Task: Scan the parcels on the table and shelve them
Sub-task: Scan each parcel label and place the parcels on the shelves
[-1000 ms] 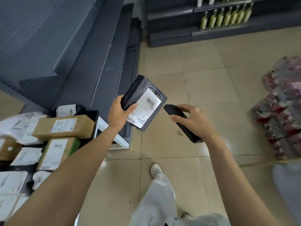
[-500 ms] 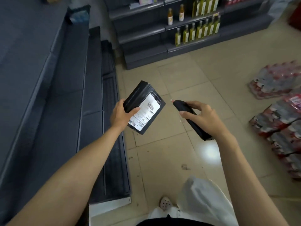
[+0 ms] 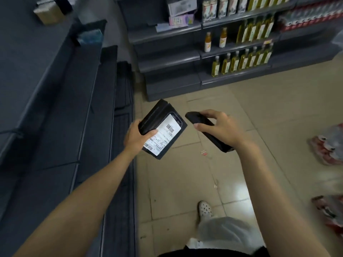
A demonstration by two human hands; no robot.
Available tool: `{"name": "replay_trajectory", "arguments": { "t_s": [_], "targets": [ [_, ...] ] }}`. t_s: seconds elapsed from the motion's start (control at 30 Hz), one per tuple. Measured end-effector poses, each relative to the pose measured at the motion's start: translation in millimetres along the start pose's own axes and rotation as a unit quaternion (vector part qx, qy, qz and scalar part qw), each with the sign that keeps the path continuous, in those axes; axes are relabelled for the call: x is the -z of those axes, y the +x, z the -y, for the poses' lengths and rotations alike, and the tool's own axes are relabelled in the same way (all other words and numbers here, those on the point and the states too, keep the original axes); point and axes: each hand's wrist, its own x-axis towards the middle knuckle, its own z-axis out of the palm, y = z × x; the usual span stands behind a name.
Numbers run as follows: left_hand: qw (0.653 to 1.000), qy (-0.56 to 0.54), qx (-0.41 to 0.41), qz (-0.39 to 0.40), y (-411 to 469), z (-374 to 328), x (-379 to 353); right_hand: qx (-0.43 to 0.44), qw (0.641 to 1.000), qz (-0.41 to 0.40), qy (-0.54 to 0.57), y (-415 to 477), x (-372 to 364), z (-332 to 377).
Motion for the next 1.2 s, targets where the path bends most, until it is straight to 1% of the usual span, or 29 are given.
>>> {"name": "replay_trajectory", "arguments": {
  "t_s": [0.1, 0.2, 0.3, 0.4, 0.6, 0.73, 0.83, 0.9, 1.03, 1.13, 1.2],
  "targets": [
    [0.999, -0.026, 0.010, -0.026, 73.4, -3.1, 11.3, 0.021, 1.000, -0.007, 0.008, 88.0, 5.7, 22.9],
    [0.998, -0.047, 0.027, -0.043, 125.8, 3.8, 25.3, 0.025, 0.999, 0.025, 0.037, 153.5, -11.7, 37.4],
    [0.996, -0.031, 0.047, -0.062, 181.1, 11.3, 44.8, 0.017, 0.998, 0.053, 0.041, 218.0, -34.6, 47.8],
    [0.996, -0.017, 0.042, -0.076, 248.0, 20.0, 71.3, 0.028, 0.997, 0.062, 0.027, 289.7, -51.6, 67.5],
    [0.991, -0.016, 0.018, -0.129, 420.1, 19.8, 148.8, 0.054, 0.998, 0.014, 0.023, 449.8, -74.1, 147.6],
    [0.982, 0.050, -0.033, -0.182, 521.9, -4.0, 211.3, 0.069, 0.997, -0.005, 0.024, 541.7, -89.0, 201.2],
    [0.974, 0.032, -0.043, -0.218, 581.0, -10.3, 260.9, 0.102, 0.994, -0.005, 0.030, 603.8, -103.0, 239.0],
    [0.965, 0.011, -0.046, -0.258, 612.0, -7.0, 299.6, 0.127, 0.991, 0.013, 0.029, 645.2, -116.4, 262.7],
    [0.933, -0.002, -0.047, -0.358, 655.1, 12.8, 376.9, 0.189, 0.980, 0.055, 0.025, 728.7, -147.9, 312.5],
    [0.902, 0.007, -0.003, -0.431, 676.0, 36.9, 421.0, 0.237, 0.967, 0.091, 0.011, 792.4, -173.9, 352.0],
    [0.877, 0.013, 0.030, -0.479, 688.2, 55.7, 438.2, 0.269, 0.955, 0.123, 0.000, 833.5, -192.0, 379.7]
  ]
}}
